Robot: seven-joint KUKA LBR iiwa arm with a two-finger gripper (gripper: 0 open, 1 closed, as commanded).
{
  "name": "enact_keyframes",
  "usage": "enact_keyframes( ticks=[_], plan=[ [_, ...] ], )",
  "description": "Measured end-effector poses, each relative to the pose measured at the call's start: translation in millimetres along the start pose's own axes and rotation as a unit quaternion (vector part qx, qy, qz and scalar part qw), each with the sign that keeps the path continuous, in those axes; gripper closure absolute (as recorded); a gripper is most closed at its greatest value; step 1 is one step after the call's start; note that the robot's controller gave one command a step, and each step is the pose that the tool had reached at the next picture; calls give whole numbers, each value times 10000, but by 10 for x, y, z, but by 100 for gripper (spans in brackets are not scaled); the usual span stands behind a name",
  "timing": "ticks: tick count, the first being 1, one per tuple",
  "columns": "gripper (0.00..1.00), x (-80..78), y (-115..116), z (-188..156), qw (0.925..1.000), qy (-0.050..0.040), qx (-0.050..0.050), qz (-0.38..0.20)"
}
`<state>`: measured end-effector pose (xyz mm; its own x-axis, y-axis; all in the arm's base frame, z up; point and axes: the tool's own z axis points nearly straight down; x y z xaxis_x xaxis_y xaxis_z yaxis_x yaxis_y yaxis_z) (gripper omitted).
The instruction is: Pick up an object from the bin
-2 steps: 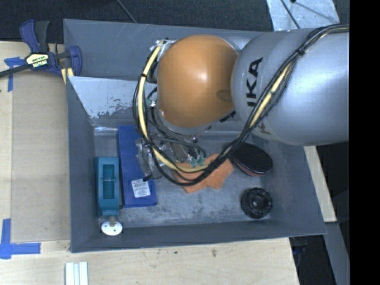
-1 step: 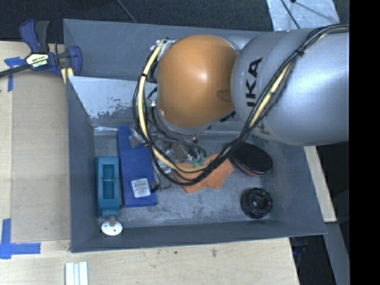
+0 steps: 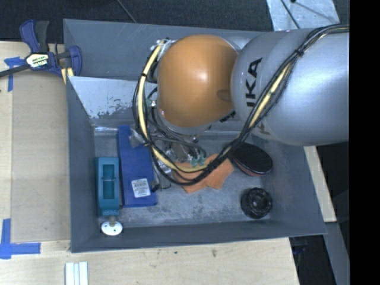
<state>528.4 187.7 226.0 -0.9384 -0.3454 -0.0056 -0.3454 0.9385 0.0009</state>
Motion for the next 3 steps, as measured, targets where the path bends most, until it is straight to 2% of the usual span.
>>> enact_keyframes(
  ticks=[1, 2, 3],
  plan=[
    [0, 225, -303, 319, 9999, 0, -1, -135],
    [0, 70, -599, 389, 9998, 29, 3, 194],
    [0, -25, -840, 546, 9996, 10, 6, -282]
  ],
)
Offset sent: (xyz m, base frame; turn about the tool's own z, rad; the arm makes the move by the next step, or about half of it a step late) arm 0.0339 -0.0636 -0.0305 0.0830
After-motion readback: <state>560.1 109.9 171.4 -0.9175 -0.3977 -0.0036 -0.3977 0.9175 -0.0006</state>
